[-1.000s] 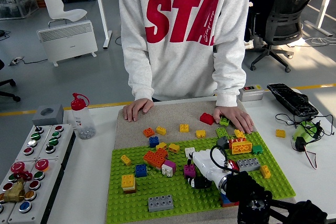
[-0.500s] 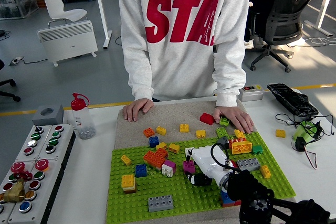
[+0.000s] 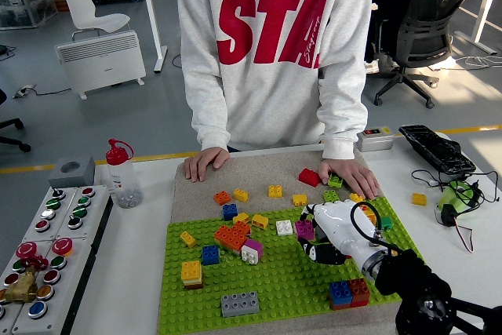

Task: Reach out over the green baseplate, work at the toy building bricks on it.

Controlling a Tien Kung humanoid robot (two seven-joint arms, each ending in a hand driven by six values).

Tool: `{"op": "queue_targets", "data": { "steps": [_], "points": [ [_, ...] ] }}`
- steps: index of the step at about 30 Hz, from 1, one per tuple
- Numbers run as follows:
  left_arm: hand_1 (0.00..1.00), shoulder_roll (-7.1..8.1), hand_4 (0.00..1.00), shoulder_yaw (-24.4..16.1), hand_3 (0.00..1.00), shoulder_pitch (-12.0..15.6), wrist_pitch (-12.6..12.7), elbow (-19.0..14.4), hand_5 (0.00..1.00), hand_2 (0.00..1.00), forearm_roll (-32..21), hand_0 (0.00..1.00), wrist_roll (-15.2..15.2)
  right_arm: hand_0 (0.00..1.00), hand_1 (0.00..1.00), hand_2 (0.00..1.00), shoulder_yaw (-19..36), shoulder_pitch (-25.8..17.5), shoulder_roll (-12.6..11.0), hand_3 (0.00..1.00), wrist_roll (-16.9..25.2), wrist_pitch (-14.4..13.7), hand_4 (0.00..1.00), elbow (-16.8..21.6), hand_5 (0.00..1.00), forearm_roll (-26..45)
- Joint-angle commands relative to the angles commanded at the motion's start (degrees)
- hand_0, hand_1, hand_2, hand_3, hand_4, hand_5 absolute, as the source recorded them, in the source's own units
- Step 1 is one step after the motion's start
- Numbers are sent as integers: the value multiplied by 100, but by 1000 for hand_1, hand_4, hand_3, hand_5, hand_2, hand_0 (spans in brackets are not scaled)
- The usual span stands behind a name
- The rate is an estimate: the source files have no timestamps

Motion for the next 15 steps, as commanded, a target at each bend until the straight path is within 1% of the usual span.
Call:
{"op": "queue_targets", "data": {
  "steps": [1,6,7,12,13,15],
  "points": [
    [699,-1,364,-3,623,5,2,0,998,683,0,690,0,497,507,542,49,-82,-88,552,7,-19,584,102,263,-30],
    [699,-9,364,-27,623,35,7,0,998,683,29,690,4,497,507,542,339,-628,-671,552,48,-159,584,785,263,-228],
    [699,-11,363,-31,623,40,9,0,998,683,35,690,4,646,577,552,397,-732,-771,551,52,-183,580,900,259,-263],
    [699,-19,363,-41,623,60,12,0,998,683,68,690,6,646,577,552,651,-1221,-1123,551,75,-299,580,1440,259,-376],
    [699,-21,363,-37,623,63,12,0,998,684,69,690,5,998,679,566,709,-1324,-1186,552,80,-333,578,1531,256,-405],
    [699,-24,363,-36,623,69,13,0,998,684,72,690,3,998,679,566,801,-1526,-1288,552,95,-389,578,1674,256,-444]
  ]
}}
